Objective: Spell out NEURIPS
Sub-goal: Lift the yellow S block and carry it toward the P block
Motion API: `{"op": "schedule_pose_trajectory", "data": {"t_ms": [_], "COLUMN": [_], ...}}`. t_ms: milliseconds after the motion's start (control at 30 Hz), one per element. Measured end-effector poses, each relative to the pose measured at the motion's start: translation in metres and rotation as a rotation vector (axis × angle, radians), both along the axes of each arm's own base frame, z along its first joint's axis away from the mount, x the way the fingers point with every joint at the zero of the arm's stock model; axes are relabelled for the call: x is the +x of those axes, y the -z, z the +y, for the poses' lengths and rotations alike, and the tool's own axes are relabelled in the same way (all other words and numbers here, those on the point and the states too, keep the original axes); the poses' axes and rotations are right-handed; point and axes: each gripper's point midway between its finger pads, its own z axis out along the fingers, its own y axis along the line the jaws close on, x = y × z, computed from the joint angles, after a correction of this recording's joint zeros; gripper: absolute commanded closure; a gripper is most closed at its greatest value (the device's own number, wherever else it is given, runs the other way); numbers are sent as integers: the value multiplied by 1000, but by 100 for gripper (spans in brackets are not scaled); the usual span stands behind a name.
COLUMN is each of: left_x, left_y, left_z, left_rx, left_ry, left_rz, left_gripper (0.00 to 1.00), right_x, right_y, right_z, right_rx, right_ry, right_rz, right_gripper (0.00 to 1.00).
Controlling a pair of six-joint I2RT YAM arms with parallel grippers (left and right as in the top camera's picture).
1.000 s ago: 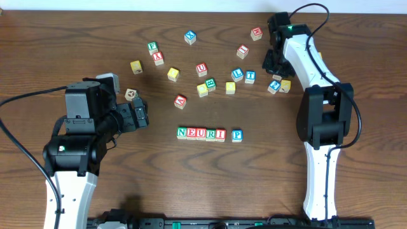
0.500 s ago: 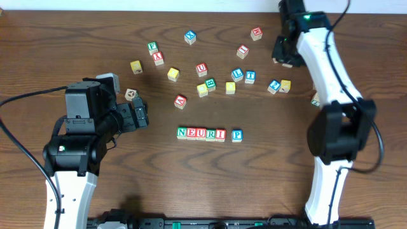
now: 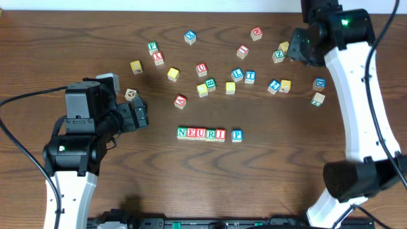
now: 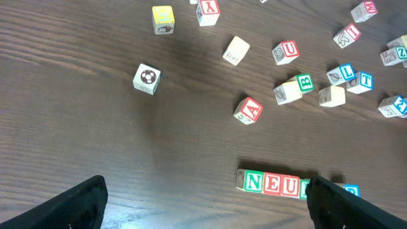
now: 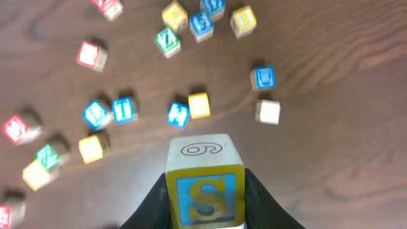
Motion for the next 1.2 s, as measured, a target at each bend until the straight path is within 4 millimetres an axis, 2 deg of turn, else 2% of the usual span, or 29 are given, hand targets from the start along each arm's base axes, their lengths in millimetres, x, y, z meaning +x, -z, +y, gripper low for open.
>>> {"op": "schedule_pose_trajectory", "data": {"t_ms": [200, 367, 467, 633, 867, 1000, 1200], "left_x": [0, 0, 0, 0, 0, 0, 0], "left_y": [0, 0, 0, 0, 0, 0, 0], "left_z": [0, 0, 0, 0, 0, 0, 0], "left_rx": [0, 0, 0, 0, 0, 0, 0], "left_ry": [0, 0, 0, 0, 0, 0, 0], "left_rz": [0, 0, 0, 0, 0, 0, 0], "left_gripper": [2, 2, 2, 2, 2, 2, 2], "right_x": [-34, -44, -50, -57, -71, -83, -103], "right_y": [-2, 1, 9, 42, 116, 151, 187], "right_z": [19, 35, 48, 69, 98, 113, 112], "right_rx": [-24, -70, -102, -149, -175, -157, -150], "right_ry": [-67, -122, -160, -209, -267, -301, -270], "right_rz": [87, 110, 134, 180, 238, 259, 309], "right_gripper": [99, 99, 99, 99, 99, 99, 99]}}
